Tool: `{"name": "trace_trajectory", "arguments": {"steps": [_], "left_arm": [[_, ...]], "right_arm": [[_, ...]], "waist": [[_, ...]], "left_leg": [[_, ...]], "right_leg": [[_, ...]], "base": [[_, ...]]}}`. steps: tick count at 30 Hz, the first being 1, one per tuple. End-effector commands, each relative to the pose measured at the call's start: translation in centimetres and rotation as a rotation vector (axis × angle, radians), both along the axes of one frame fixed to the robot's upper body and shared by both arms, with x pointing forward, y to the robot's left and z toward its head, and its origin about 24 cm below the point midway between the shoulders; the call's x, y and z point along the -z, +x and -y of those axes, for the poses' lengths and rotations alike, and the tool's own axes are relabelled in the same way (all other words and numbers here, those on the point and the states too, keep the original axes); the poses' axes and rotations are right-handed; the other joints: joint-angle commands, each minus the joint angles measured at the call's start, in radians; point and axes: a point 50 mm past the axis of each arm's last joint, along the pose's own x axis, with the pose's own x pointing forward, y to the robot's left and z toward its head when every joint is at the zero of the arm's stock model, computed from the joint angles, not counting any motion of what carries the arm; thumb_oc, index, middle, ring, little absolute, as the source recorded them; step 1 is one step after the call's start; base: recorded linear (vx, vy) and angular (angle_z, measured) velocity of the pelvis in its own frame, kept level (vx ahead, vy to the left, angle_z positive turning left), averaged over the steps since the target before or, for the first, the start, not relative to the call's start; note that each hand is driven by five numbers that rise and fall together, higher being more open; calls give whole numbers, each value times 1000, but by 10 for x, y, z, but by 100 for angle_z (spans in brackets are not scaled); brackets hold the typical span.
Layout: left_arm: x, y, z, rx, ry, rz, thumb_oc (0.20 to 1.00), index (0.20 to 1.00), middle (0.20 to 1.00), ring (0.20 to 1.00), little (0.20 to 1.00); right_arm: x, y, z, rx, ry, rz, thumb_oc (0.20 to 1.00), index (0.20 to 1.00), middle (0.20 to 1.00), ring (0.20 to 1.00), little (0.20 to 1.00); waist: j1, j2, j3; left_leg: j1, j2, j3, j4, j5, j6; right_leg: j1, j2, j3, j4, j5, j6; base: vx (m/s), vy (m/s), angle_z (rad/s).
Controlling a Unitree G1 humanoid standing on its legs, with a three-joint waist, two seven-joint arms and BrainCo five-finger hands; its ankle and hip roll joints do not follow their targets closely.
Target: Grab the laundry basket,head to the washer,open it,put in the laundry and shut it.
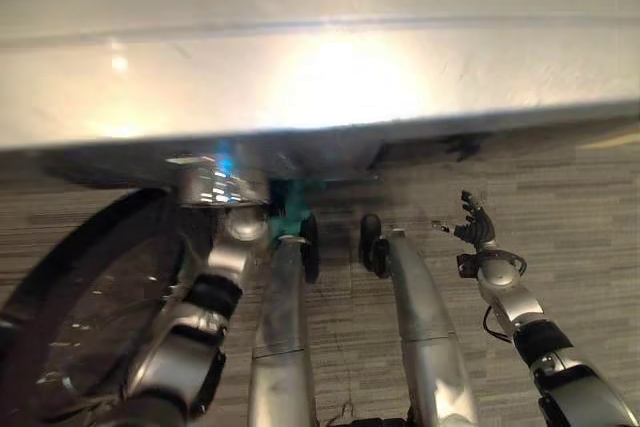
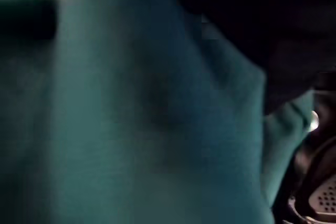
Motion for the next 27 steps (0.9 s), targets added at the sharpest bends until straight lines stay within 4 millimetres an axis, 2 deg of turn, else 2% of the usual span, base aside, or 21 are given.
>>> {"name": "trace_trajectory", "arguments": {"steps": [1,4,5,6,7,8,10,11,12,15,16,18,20,22,23,25,26,27], "left_arm": [[-54,8,-7,-58,34,204,200,200,200,200,200],[-133,9,-15,-122,154,397,200,200,200,200,200],[-150,7,-18,-148,185,439,200,200,200,200,200],[-151,7,-18,-148,187,440,200,200,200,200,200],[-166,5,-19,-166,211,481,200,200,200,200,200],[-189,0,-20,-229,304,541,200,200,200,200,200],[-198,0,-21,-263,345,558,200,200,200,200,200],[-201,1,-23,-289,378,546,555,555,555,555,555],[-206,9,-30,-348,492,473,1000,1000,1000,1000,1000],[-203,18,-35,-357,587,379,1000,1000,1000,1000,1000],[-187,25,-34,-319,683,281,1000,1000,1000,1000,1000],[-187,26,-34,-318,682,280,1000,1000,1000,1000,1000],[-159,34,-38,-288,733,157,1000,1000,1000,1000,1000],[-146,36,-37,-269,749,114,1000,1000,1000,1000,1000],[-145,36,-37,-269,748,113,1000,1000,1000,1000,1000],[-120,38,-34,-224,704,73,1000,1000,1000,1000,1000],[-119,37,-34,-224,703,71,1000,1000,1000,1000,1000],[-87,36,-32,-176,635,25,1000,1000,1000,1000,1000]], "right_arm": [[27,-33,-4,-22,54,-37,1000,1000,1000,1000,1000],[22,-34,-4,-48,49,-9,1000,1000,1000,1000,1000],[21,-34,-4,-56,49,-2,1000,1000,1000,1000,1000],[21,-34,-4,-56,51,0,1000,1000,1000,1000,1000],[19,-34,-3,-62,46,12,1000,1000,1000,1000,1000],[15,-34,-5,-79,48,31,1000,1000,1000,1000,1000],[13,-33,-5,-87,50,45,1000,1000,1000,1000,1000],[11,-32,-5,-95,47,54,1000,1000,1000,1000,1000],[8,-29,-4,-108,34,57,1000,1000,1000,1000,1000],[5,-25,-3,-120,15,61,1000,1000,1000,1000,1000],[2,-24,0,-138,-13,59,1000,1000,1000,1000,1000],[2,-24,0,-138,-13,59,1000,1000,1000,1000,1000],[2,-25,3,-149,-24,49,1000,1000,1000,1000,1000],[3,-26,5,-150,-28,36,1000,1000,1000,1000,1000],[4,-27,5,-150,-28,35,1000,1000,1000,1000,1000],[8,-28,7,-142,-29,11,1000,1000,1000,1000,1000],[8,-28,7,-143,-30,10,1000,1000,1000,1000,1000],[16,-30,6,-137,-30,-29,1000,1000,1000,1000,1000]], "waist": [[-31,42,-133],[-54,51,-133],[-57,54,-134],[-57,53,-134],[-59,55,-135],[-64,57,-137],[-65,56,-136],[-67,56,-137],[-73,60,-137],[-74,59,-136],[-68,61,-141],[-68,62,-142],[-62,59,-154],[-57,56,-161],[-58,56,-161],[-46,50,-164],[-47,51,-164],[-32,46,-165]], "left_leg": [[-57,33,-84,61,-108,2],[-120,36,-93,106,-121,8],[-133,35,-96,118,-123,9],[-137,35,-97,120,-123,9],[-150,35,-100,129,-126,10],[-174,36,-106,148,-129,12],[-184,36,-107,154,-130,13],[-193,35,-109,160,-129,13],[-205,32,-110,169,-125,15],[-212,27,-113,173,-120,16],[-209,22,-113,172,-116,17],[-208,22,-113,172,-116,17],[-198,16,-114,170,-115,16],[-190,13,-118,165,-115,13],[-189,13,-118,165,-114,13],[-166,10,-120,151,-112,8],[-164,10,-120,150,-112,8],[-124,11,-119,127,-109,5]], "right_leg": [[-19,-26,11,-133,10,63],[-73,-18,5,-96,3,65],[-84,-17,3,-90,2,65],[-87,-17,3,-88,1,65],[-99,-13,3,-82,0,66],[-116,-10,0,-73,1,69],[-125,-9,-1,-70,2,71],[-131,-9,-1,-68,4,73],[-138,-11,-4,-62,8,75],[-142,-13,-7,-58,8,74],[-139,-16,-11,-52,3,70],[-139,-16,-11,-53,3,70],[-130,-17,-11,-55,1,66],[-122,-21,-12,-56,-1,63],[-122,-21,-12,-56,-1,63],[-97,-30,-17,-62,-4,62],[-95,-30,-17,-63,-4,62],[-59,-38,-23,-77,-6,61]], "base": [[0,-20,-19],[0,-9,-6],[0,0,0],[15,-5,-6],[23,-6,-5],[0,0,0],[0,0,0],[0,0,0],[0,0,0],[-8,7,4],[0,0,0],[0,6,4],[5,6,4],[0,0,0],[-4,-10,7],[-14,-10,12],[-14,-8,17],[-10,-6,17]]}}
